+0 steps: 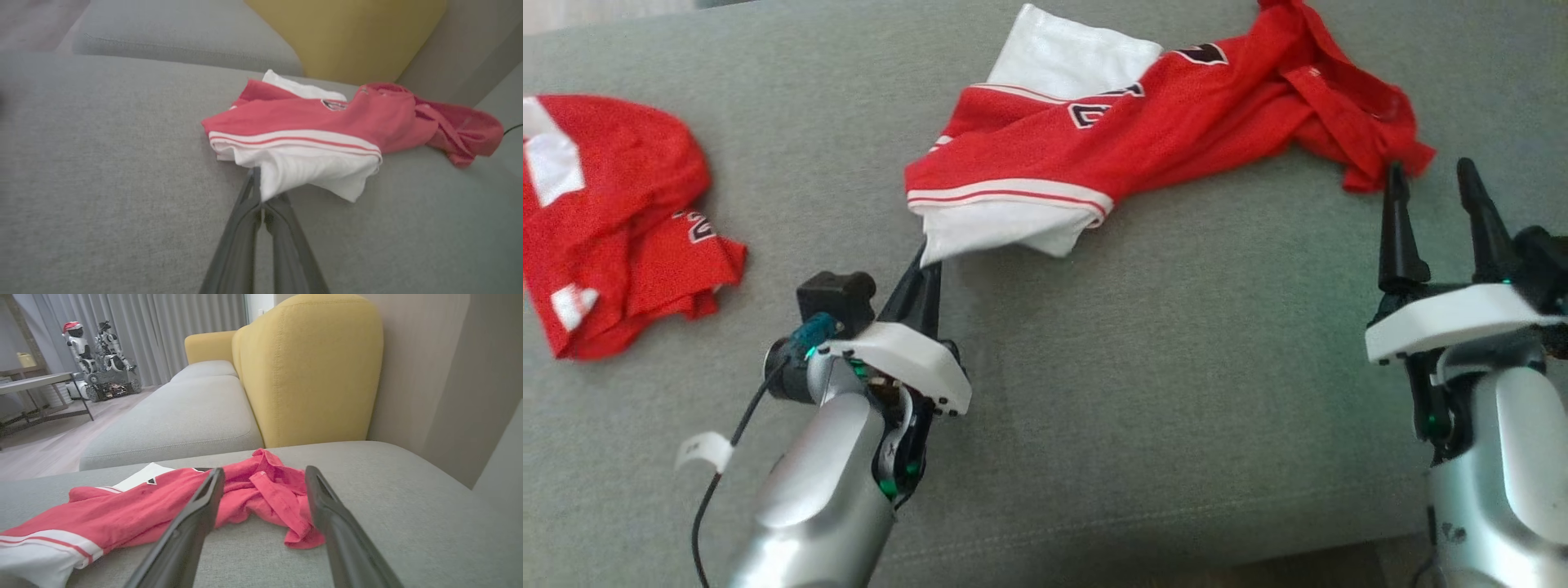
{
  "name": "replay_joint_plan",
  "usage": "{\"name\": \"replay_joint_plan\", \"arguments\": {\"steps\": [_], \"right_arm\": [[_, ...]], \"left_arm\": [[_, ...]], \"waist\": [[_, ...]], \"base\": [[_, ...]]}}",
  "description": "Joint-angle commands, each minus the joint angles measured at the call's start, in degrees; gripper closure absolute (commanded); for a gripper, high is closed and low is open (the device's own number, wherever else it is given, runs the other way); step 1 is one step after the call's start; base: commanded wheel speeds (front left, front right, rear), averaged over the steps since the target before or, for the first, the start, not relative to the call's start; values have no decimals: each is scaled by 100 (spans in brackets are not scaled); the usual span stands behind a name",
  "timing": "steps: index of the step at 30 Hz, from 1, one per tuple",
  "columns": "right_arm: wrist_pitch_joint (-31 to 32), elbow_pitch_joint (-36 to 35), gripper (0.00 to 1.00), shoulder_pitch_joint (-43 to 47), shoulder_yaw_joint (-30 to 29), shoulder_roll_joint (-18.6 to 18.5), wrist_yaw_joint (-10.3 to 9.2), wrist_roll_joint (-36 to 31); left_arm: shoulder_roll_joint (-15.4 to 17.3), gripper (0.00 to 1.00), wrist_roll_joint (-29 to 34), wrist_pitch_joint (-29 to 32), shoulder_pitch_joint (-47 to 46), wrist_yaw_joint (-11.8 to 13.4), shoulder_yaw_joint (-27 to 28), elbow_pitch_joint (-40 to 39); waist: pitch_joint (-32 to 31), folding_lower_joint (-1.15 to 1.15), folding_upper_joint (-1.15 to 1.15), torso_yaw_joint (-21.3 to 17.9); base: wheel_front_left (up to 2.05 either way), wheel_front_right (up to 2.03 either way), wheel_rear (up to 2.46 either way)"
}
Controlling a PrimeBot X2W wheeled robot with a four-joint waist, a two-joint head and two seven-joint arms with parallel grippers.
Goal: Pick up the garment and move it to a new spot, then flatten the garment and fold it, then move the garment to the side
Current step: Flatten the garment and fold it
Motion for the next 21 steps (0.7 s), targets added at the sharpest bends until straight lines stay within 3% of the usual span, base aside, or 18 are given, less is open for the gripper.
{"name": "replay_joint_plan", "arguments": {"steps": [1,9,21], "right_arm": [[86,-96,0,-300,123,-19,43,-31],[500,828,0,-1130,133,-386,43,-454],[740,3037,0,-2504,517,-1224,43,-944]], "left_arm": [[54,100,-88,-36,60,50,243,-414],[53,100,-269,-36,370,52,6,-1328],[53,100,-451,-36,167,154,-574,-1640]], "waist": [[-23,0,0,146],[104,0,0,608],[466,0,0,1072]], "base": [[0,0,0],[0,0,0],[0,0,0]]}}
